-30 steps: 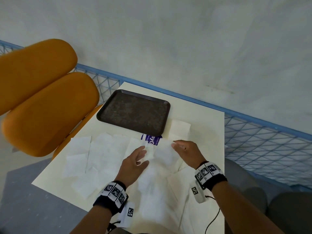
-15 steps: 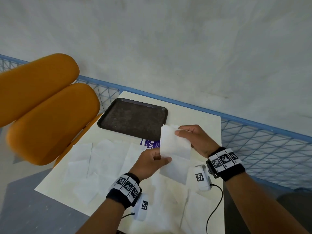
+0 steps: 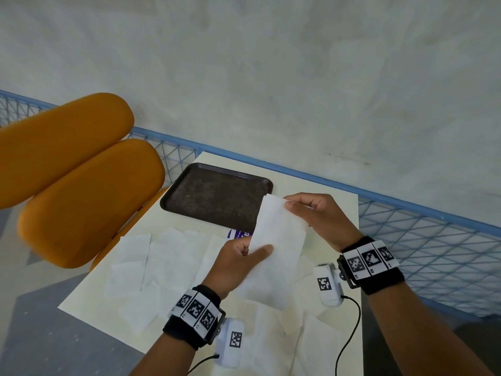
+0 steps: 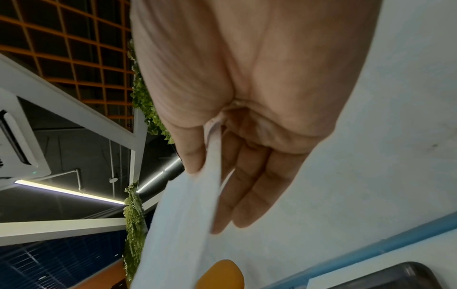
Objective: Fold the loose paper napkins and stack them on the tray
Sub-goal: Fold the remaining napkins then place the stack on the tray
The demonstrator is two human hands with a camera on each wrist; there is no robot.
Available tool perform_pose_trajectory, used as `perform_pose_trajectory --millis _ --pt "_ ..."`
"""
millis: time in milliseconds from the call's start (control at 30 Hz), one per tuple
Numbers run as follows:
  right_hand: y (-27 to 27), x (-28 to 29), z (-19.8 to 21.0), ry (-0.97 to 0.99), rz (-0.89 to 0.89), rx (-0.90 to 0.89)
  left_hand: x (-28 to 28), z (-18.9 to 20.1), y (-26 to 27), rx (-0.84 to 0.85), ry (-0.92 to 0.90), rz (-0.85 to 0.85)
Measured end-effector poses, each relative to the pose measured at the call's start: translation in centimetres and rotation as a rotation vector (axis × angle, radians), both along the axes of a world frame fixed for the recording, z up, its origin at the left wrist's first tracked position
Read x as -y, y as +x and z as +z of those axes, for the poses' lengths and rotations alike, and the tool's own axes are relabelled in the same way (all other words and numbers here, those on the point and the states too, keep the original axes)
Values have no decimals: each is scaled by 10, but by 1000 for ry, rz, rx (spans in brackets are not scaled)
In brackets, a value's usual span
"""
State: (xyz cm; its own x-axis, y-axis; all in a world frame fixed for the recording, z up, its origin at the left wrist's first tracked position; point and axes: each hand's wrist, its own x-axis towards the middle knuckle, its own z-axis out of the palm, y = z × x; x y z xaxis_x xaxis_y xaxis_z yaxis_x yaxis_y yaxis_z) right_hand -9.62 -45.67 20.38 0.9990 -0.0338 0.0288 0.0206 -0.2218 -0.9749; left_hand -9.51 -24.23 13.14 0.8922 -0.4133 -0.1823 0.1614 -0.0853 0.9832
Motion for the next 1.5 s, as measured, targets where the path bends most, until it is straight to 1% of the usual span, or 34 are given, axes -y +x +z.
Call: perform_pose_trajectory --millis 167,300,400,433,500,533,567,633,700,767,833,933,1100,1133,1233,1300,1400,1500 --pt "-5 -2 5 -18 40 30 -1 1 7 69 66 47" --pt "-10 -2 9 -11 55 67 0 1 10 78 104 73" --pt "-18 -2 11 -22 145 42 1 0 13 97 127 78" --pt "-21 -2 12 9 192 6 0 1 14 111 115 74" --pt "-25 -2 12 182 236 -87 0 3 15 120 76 69" --pt "-25 -1 11 250 206 -101 0 6 15 112 56 64" --pt "-23 1 8 265 144 -79 1 9 14 102 38 51" --pt "-20 4 -1 175 21 24 1 14 12 68 11 29" --pt "-18 6 -11 20 -23 88 1 18 11 53 -9 12" --pt "-17 7 -20 -143 31 51 2 21 10 52 -34 -13" --pt "-17 7 -28 -236 120 -19 4 23 9 63 -59 -47" --pt "-17 3 -33 -249 162 -36 3 22 10 64 -65 -68" --pt "-16 2 -37 -240 86 -23 7 19 10 2 -3 -5" --pt "-15 2 -39 -240 76 -28 9 19 10 16 7 21" --pt "-13 0 -43 -265 84 -30 13 17 9 157 67 90" --pt "-13 -1 -43 -290 101 -30 16 16 10 218 128 112" --pt "-13 1 -40 -289 88 -17 20 12 15 215 166 145" --pt "-14 5 -39 -301 0 23 22 13 18 173 100 189"
